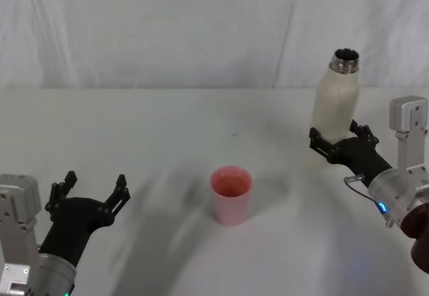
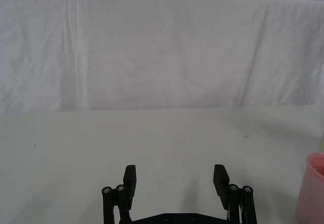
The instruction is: Grasp the thermos with one hand and pour water into the cup lid.
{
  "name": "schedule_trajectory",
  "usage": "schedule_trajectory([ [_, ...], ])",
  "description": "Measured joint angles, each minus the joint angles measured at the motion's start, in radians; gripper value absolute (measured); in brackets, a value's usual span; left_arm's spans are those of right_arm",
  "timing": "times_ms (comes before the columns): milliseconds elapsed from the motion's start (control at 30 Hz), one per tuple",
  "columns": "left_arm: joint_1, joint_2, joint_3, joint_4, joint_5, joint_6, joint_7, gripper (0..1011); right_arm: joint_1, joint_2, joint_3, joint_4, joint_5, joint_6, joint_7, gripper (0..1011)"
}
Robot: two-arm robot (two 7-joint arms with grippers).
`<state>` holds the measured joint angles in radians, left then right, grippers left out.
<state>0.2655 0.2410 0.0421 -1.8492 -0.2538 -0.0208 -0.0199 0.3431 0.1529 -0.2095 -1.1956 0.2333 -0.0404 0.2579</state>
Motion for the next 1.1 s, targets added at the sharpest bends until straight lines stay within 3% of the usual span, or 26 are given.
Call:
schedule_trajectory([
  [467, 0.000, 0.000, 0.000, 0.000, 0.000, 0.000, 0.000, 1001, 0.044, -0.014, -0.003, 0.066, 0.003, -0.020, 0.008, 1000],
  [1100, 0.000, 0.000, 0.000, 0.000, 0.000, 0.000, 0.000, 1001, 0.056, -0.022, -0.003, 0.083, 0.001, -0.027, 0.005, 1000],
])
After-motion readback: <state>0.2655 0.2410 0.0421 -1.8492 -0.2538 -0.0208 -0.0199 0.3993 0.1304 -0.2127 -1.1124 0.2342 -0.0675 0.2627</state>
